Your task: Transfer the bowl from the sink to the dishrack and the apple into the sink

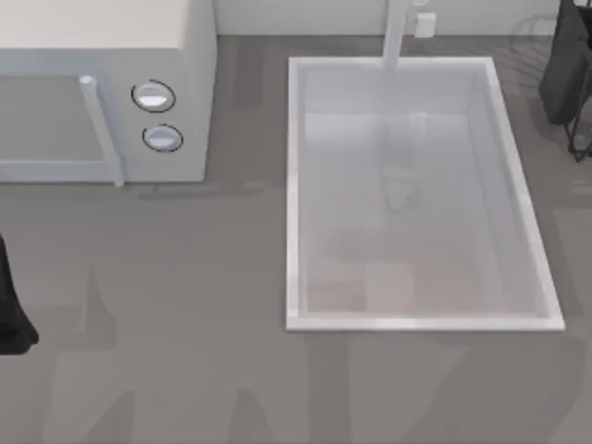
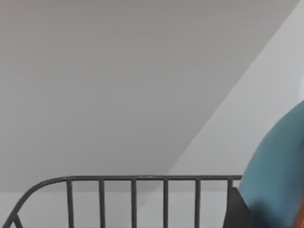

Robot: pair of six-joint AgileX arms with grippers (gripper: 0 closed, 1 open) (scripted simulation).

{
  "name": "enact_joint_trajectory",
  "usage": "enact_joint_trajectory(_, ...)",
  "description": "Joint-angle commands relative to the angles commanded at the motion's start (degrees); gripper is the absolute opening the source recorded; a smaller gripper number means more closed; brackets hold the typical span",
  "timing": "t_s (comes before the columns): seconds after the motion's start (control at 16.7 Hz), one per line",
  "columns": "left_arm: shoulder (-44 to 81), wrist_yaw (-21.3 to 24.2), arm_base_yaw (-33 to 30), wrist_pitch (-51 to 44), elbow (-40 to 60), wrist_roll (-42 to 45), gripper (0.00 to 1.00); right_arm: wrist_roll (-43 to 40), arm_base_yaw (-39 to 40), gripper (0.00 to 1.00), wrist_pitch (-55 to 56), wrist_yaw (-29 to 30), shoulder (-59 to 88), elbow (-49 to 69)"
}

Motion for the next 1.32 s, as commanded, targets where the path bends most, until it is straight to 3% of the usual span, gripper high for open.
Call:
enact_joint_trajectory(0.48, 0.00, 0.00, 0.00, 0.00, 0.00, 0.00, 1.00, 0.00, 0.00, 0.98, 0.00, 0.00, 0.00, 0.00)
enact_joint_trajectory(1.32, 0.00, 0.00, 0.00, 0.00, 0.00, 0.00, 1.00, -0.01, 1.17, 1.00, -2.71, 0.60, -6.03, -3.18)
